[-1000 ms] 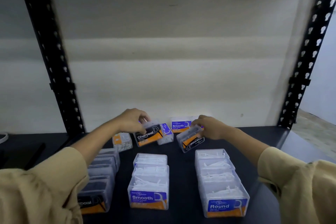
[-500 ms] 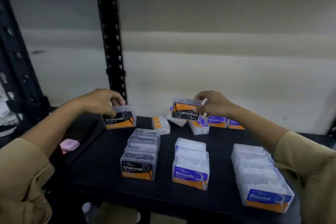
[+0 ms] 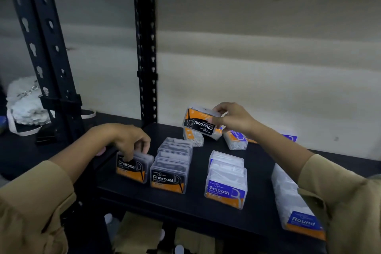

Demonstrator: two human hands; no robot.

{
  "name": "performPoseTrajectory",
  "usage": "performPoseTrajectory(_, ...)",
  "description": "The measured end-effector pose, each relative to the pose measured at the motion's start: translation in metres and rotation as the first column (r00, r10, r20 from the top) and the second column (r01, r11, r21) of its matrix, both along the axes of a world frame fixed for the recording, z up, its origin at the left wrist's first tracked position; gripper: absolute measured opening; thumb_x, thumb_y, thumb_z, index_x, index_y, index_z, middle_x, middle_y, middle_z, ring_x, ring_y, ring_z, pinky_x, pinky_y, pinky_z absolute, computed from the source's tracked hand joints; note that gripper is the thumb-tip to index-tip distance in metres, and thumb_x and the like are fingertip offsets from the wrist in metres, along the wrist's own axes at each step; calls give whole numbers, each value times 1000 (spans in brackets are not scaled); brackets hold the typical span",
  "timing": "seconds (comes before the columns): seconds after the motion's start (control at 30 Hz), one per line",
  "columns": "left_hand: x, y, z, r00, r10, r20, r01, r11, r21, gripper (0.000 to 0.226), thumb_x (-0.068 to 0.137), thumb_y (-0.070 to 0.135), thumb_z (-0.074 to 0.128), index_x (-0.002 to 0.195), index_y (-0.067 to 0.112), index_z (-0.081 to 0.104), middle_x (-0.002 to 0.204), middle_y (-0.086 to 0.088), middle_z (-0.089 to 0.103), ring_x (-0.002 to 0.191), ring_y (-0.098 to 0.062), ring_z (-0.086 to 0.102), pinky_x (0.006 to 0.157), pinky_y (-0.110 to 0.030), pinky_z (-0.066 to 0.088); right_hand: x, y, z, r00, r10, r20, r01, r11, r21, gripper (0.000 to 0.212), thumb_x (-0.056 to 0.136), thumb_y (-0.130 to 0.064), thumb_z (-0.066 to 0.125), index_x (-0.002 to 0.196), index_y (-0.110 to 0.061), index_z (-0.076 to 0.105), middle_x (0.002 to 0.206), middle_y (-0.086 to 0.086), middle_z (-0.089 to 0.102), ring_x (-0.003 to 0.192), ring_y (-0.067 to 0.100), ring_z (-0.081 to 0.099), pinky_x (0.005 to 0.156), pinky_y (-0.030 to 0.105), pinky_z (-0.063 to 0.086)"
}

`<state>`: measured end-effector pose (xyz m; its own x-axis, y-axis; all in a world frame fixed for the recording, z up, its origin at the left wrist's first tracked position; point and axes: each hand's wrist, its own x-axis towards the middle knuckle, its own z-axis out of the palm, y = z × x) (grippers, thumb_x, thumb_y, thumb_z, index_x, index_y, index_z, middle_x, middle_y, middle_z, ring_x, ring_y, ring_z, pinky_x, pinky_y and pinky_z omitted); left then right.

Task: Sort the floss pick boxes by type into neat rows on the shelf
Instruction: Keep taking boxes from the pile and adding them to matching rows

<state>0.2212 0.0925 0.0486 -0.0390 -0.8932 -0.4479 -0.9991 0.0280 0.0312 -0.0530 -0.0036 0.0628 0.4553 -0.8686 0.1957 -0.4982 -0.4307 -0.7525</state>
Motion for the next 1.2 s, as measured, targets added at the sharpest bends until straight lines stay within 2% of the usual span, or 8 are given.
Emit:
performPoseTrajectory(0.23, -13, -4, -2, 998, -44, 34, 39, 988, 150, 43, 70, -3, 71, 98, 22, 50, 93, 4, 52, 64, -3, 46, 47, -8, 37, -5, 2, -4, 999, -1, 50, -2, 999, 43, 20, 79, -16, 71, 95, -11, 60, 80, 1, 59, 65, 19, 61, 68, 38, 55)
performPoseTrajectory(0.37, -15, -5, 1, 999, -18, -49, 28, 979, 203, 43, 71, 10, 79, 101, 26, 52, 104, 4, 56, 83, -7, 53, 65, -13, 45, -7, 2, -5, 997, 1, 81, -6, 998, 62, 20, 78, -18, 72, 92, -13, 59, 80, 0, 58, 64, 18, 62, 61, 32, 53)
performPoseTrajectory(0.47, -19, -8, 8, 949, 17, -314, -13, 1000, 15, 42, 69, 28, 81, 105, 27, 58, 115, 2, 61, 103, -12, 58, 82, -17, 46, -4, 3, -6, 992, 10, 124, -21, 996, 84, 19, 79, -17, 72, 90, -13, 58, 76, 0, 59, 63, 18, 62, 62, 32, 54)
performPoseTrajectory(0.6, -27, -13, 14, 769, 40, -638, -192, 967, -170, 70, 61, 48, 79, 120, 21, 53, 112, 1, 65, 106, -14, 62, 94, -34, 48, 7, 8, -7, 979, 42, 199, -70, 989, 132, 19, 79, -17, 72, 90, -12, 58, 76, 2, 62, 64, 18, 63, 56, 26, 51)
performPoseTrajectory(0.73, -35, -16, 15, 478, 82, -874, -381, 916, -123, 92, 45, 52, 86, 123, 24, 46, 113, -2, 67, 100, -17, 67, 80, -31, 50, 24, 12, -8, 960, 64, 273, -118, 976, 183, 22, 80, -18, 72, 93, -10, 56, 83, 9, 66, 68, 20, 65, 55, 25, 51)
performPoseTrajectory(1.0, -36, -16, 16, 135, 10, -991, -575, 815, -70, 56, 72, 13, 72, 124, 9, 52, 98, -3, 67, 89, -18, 66, 84, -36, 52, 46, 20, -12, 926, 89, 366, -195, 945, 262, 32, 84, -20, 67, 109, -5, 53, 91, 10, 67, 74, 18, 67, 57, 26, 54)
performPoseTrajectory(1.1, -30, -13, 23, 172, -41, -984, -609, 781, -140, 45, 77, 5, 70, 120, 10, 55, 90, -2, 64, 85, -18, 64, 77, -32, 52, 49, 22, -14, 940, 118, 321, -200, 951, 236, 32, 85, -21, 66, 112, -8, 53, 93, 8, 64, 82, 20, 64, 74, 38, 56)
performPoseTrajectory(1.2, -21, -9, 30, 423, -78, -903, -587, 735, -339, 40, 77, 2, 72, 113, 15, 60, 87, 0, 61, 79, -14, 60, 70, -24, 50, 50, 24, -17, 963, 127, 237, -178, 962, 206, 36, 86, -20, 64, 118, -8, 53, 89, 7, 61, 84, 19, 63, 77, 35, 55)
